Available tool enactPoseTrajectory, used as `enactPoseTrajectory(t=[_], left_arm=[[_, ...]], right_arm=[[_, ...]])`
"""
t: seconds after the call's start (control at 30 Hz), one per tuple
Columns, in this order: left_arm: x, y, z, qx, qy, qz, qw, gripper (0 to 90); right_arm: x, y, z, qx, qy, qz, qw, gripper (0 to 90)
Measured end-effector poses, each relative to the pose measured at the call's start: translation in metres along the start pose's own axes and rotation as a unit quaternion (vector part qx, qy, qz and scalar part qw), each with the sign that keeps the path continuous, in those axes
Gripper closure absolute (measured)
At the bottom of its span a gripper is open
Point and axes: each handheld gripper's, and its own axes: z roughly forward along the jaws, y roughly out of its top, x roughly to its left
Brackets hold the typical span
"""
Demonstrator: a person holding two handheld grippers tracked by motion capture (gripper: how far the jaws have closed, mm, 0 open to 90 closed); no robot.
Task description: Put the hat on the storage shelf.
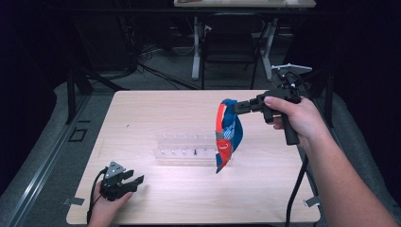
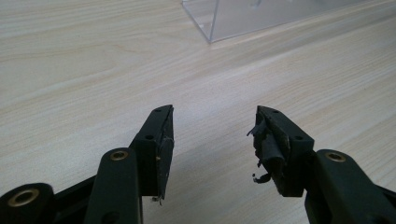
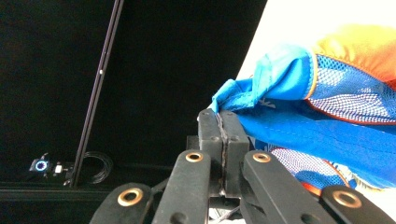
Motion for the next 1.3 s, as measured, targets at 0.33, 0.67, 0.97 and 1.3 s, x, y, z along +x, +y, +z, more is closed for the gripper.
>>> enactPoseTrajectory(t=[0.33,0.67,0.97,1.3], left_arm=[[-0.002,0.001,-0.001,-0.001,-0.005,0.004,1.0000,48.4],[-0.003,0.002,-0.001,0.000,-0.009,0.004,1.0000,48.4],[-0.003,0.002,0.000,-0.003,-0.007,0.003,1.0000,48.4],[-0.002,0.002,0.001,-0.003,-0.006,0.004,1.0000,48.5]], right_arm=[[0.003,0.012,0.011,-0.001,0.000,-0.001,1.0000,90.0],[0.004,0.024,0.022,-0.003,0.002,-0.004,1.0000,90.0],[0.003,0.033,0.030,-0.010,0.010,-0.011,0.9998,90.0],[0.000,0.043,0.040,-0.017,0.012,-0.008,0.9997,90.0]])
